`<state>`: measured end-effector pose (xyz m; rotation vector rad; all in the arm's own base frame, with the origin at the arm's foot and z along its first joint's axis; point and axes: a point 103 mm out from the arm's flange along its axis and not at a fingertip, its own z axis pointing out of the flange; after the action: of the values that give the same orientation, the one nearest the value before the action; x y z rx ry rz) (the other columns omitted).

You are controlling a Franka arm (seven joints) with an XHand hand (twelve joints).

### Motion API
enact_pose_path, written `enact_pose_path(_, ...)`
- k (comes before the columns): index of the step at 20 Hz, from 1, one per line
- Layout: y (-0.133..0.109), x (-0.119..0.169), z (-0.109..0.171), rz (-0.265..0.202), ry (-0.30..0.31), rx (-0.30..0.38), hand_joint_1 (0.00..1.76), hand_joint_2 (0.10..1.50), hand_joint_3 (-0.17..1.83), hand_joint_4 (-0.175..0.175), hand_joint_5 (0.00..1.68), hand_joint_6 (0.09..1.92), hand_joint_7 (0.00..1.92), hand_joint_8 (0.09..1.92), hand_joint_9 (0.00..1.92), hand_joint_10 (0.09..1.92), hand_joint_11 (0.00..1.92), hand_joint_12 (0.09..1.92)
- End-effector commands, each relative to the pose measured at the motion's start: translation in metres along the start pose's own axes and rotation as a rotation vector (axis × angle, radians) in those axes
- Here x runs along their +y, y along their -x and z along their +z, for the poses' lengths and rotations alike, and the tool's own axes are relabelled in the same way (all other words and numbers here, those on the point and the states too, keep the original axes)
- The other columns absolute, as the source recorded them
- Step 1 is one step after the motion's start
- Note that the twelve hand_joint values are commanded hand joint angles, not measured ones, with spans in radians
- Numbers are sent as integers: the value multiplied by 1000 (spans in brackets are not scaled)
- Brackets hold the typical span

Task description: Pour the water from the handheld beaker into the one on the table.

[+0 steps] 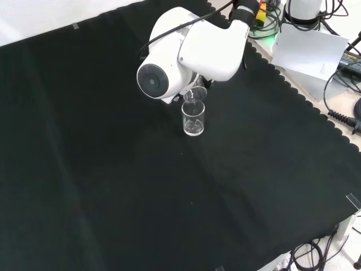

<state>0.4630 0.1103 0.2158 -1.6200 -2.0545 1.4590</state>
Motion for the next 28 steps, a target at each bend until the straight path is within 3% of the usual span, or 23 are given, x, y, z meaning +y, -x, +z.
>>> enact_pose_path(1, 1, 0, 0, 2, -7, 1, 1307, 616, 790, -175, 1173, 876, 1230, 855, 1552, 769, 1286, 763)
enact_pose_path(17, 3, -1, -2, 2, 6, 4, 1307, 615, 792, -175, 1172, 878, 1230, 858, 1552, 771, 1286, 764)
enact_pose_path(18, 1, -2, -4, 23, 4, -23, 1307, 615, 793, -175, 1172, 878, 1230, 858, 1551, 771, 1286, 764)
enact_pose_path(22, -35, 2, -19, 66, 9, -86, 1307, 615, 793, -175, 1172, 878, 1229, 858, 1550, 771, 1285, 764)
enact_pose_path(28, -70, -3, -39, 23, 109, -102, 1307, 616, 791, -175, 1172, 878, 1229, 858, 1547, 770, 1279, 761)
